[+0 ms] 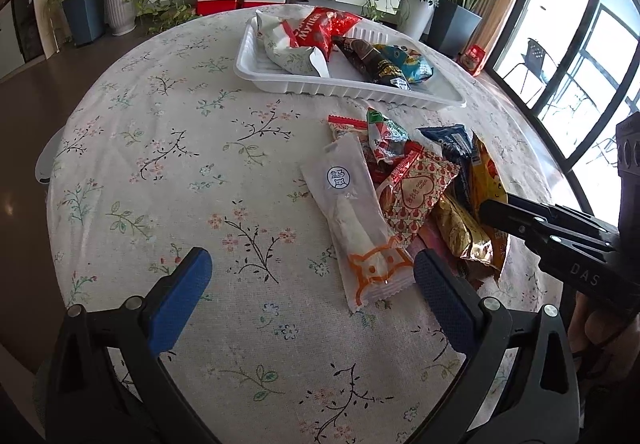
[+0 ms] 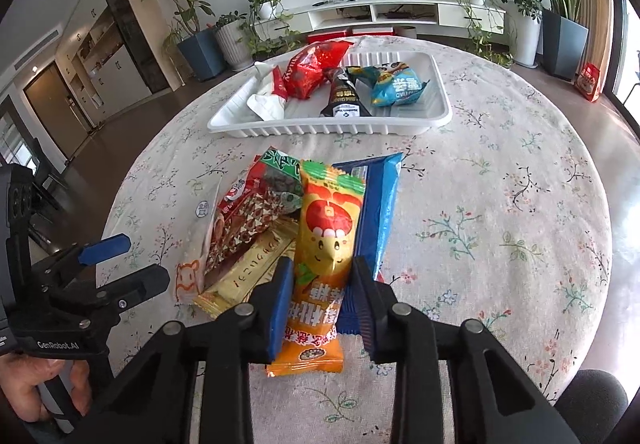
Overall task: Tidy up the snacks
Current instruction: 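Move both tools back over the remaining snack pile, then grasp the orange cartoon-face bar with the right gripper while the left gripper grasps the white translucent packet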
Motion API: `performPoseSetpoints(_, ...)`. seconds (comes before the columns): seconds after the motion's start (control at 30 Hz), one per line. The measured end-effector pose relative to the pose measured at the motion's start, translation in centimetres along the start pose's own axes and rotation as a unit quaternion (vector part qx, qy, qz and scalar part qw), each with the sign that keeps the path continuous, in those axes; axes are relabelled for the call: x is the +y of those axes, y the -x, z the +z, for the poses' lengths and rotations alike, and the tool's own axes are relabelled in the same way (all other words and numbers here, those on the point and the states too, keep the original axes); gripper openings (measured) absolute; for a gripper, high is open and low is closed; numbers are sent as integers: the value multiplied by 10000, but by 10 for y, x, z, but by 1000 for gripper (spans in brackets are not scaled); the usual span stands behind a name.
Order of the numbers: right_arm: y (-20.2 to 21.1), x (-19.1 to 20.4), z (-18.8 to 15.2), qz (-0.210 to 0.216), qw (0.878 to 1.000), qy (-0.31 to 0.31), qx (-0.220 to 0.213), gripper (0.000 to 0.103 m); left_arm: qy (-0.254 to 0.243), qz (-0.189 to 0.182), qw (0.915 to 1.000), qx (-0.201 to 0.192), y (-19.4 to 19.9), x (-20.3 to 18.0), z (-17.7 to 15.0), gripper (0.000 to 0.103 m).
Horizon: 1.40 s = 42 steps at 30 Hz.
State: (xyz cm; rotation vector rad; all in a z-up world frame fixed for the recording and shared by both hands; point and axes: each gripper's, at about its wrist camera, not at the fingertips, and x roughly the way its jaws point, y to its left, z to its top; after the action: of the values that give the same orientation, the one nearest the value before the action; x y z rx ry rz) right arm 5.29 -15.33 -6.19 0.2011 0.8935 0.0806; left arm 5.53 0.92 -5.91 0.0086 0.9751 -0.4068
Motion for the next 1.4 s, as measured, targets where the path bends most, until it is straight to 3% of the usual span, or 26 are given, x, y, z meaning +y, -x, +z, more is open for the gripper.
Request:
performPoseSetpoints(0.23, -4, 4, 6, -83, 9998, 154, 116, 31, -77, -12, 10000, 37, -3, -5, 1, 102)
performPoseSetpoints(0.3, -3, 2, 6, -3, 9999, 120, 76, 20, -106, -77, 9999, -2, -2, -6, 2, 94)
performPoseSetpoints(0.33, -2, -1, 5, 107, 9999, -7, 69, 15, -117, -104, 9999, 8, -2, -7, 4, 85)
performPoseSetpoints(0.43, 11, -17, 3, 519, 9975, -427, -217, 14, -163, -136, 9998, 63, -5, -9, 8, 70)
performPoseSetpoints(0.6, 38, -40, 3, 855, 9904, -745, -792, 14, -114, -80, 9995, 271, -19, -16, 18, 69)
performPoseSetpoints(0.77, 34, -54, 0, 890, 9883, -949, -797, 14, -283, 27, 9986, 448, -39, -24, 17, 68)
performPoseSetpoints(0.93, 32, -57, -2, 894, 9883, -924, -822, 14, -316, 43, 9978, 575, -37, -13, 21, 47)
performPoseSetpoints(1.07, 31, -59, -3, 908, 9880, -951, -815, 14, -393, 231, 9967, 675, -36, -5, 24, 49)
performPoseSetpoints(1.17, 30, -58, -7, 906, 9883, -947, -786, 14, -511, 427, 9946, 793, -44, -7, 28, 64)
performPoseSetpoints(1.3, 31, -58, -8, 834, 9894, -874, -810, 14, -686, 471, 9935, 773, -50, -10, 31, 64)
performPoseSetpoints(1.33, 31, -58, -8, 819, 9895, -872, -815, 14, -706, 451, 9935, 767, -51, -10, 31, 63)
performPoseSetpoints(1.4, 29, -60, -8, 815, 9894, -892, -800, 14, -781, 437, 9934, 723, -50, -8, 33, 44)
